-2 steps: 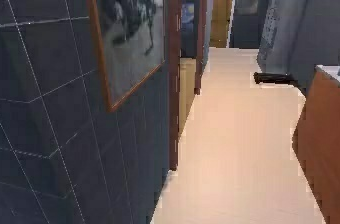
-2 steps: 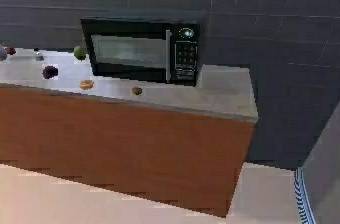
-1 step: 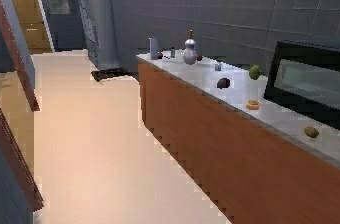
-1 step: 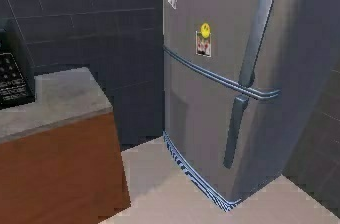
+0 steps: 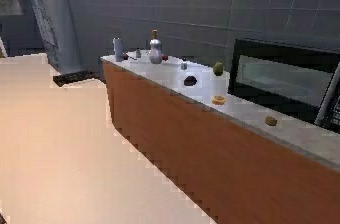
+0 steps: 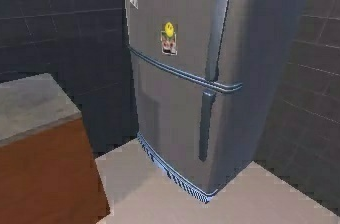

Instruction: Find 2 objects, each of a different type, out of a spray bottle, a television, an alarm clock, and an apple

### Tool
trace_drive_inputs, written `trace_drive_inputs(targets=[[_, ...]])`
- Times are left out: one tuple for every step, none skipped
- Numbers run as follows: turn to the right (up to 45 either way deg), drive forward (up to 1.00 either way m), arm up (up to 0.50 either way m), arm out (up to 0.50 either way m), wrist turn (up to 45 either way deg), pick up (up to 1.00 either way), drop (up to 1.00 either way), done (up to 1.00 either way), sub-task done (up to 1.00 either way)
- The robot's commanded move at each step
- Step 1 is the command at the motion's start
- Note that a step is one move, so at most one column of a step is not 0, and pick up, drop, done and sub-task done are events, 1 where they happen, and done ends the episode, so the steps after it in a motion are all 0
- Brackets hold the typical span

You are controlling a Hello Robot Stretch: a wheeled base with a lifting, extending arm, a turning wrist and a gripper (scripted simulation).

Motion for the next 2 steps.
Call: trace_drive_inputs(targets=[[0.0,0.60,0.00,0.00,0.0,0.00,0.00,0.00,0.00],[21.0,0.00,0.00,0.00,0.0,0.00,0.00,0.00,0.00]])
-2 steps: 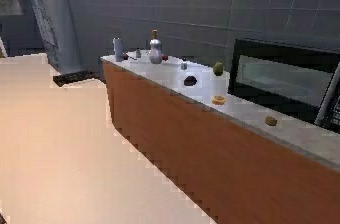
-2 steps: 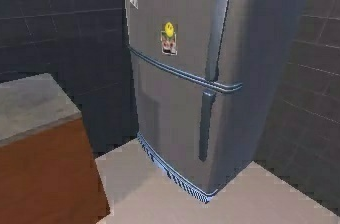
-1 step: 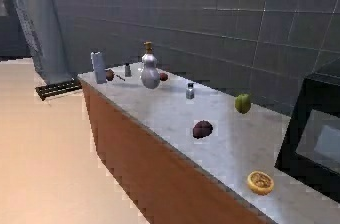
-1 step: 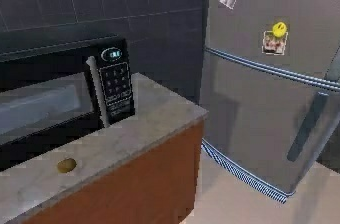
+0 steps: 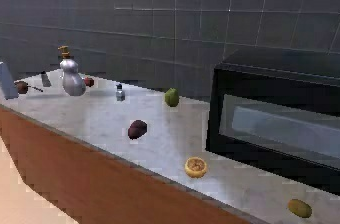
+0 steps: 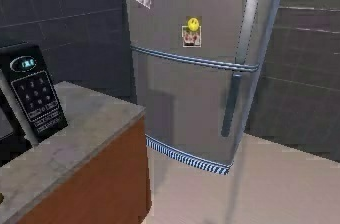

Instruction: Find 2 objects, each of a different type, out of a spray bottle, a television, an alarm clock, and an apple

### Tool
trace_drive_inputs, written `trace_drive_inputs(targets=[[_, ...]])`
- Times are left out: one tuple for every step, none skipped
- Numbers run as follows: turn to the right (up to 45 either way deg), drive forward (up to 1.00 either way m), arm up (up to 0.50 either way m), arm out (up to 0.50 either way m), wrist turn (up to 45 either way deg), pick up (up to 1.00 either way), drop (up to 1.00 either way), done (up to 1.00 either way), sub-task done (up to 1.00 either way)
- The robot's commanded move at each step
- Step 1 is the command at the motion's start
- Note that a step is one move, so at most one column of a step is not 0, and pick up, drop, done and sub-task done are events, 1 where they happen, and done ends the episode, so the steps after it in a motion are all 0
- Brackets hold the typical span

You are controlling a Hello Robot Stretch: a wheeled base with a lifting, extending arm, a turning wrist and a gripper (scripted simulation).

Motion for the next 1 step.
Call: trace_drive_inputs(targets=[[0.0,0.00,0.00,0.00,0.0,0.00,0.00,0.00,1.00]])
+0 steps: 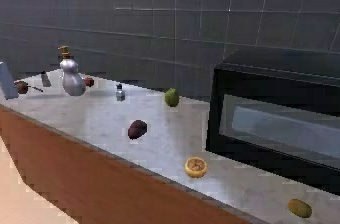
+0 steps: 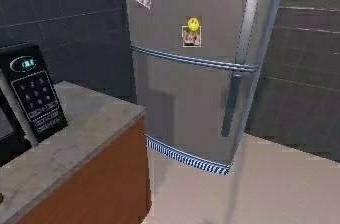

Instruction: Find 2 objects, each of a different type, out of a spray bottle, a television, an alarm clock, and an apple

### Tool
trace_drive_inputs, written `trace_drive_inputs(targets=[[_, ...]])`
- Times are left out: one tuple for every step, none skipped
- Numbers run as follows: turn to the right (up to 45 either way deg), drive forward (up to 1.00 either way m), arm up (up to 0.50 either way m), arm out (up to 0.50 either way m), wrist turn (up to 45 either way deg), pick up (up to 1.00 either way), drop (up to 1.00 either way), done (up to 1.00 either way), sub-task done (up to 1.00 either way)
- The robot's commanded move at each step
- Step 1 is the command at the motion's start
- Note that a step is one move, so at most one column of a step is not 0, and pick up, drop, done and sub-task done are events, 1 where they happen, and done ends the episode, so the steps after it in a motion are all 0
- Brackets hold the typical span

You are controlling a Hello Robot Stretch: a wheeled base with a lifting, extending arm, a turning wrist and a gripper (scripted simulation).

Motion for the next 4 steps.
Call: trace_drive_inputs(targets=[[-45.0,0.00,0.00,0.00,0.0,0.00,0.00,0.00,0.00],[-18.0,0.00,0.00,0.00,0.0,0.00,0.00,0.00,0.00],[0.0,1.00,0.00,0.00,0.0,0.00,0.00,0.00,0.00],[0.0,1.00,0.00,0.00,0.0,0.00,0.00,0.00,0.00]])
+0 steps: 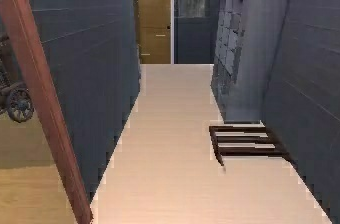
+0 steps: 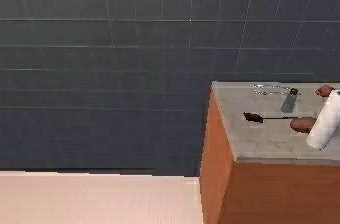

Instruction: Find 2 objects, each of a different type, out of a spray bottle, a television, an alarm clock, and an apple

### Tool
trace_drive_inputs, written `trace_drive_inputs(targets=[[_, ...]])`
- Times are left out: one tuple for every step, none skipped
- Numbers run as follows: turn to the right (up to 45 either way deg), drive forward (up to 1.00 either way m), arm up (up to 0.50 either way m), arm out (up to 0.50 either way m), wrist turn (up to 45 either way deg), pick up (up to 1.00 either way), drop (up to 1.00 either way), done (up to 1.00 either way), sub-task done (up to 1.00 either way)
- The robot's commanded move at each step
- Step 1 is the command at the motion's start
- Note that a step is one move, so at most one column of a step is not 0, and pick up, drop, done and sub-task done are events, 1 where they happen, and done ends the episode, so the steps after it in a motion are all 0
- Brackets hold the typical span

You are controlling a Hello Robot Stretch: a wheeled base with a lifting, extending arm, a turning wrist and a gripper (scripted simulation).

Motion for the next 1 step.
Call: trace_drive_inputs(targets=[[0.0,1.00,0.00,0.00,0.0,0.00,0.00,0.00,0.00]])
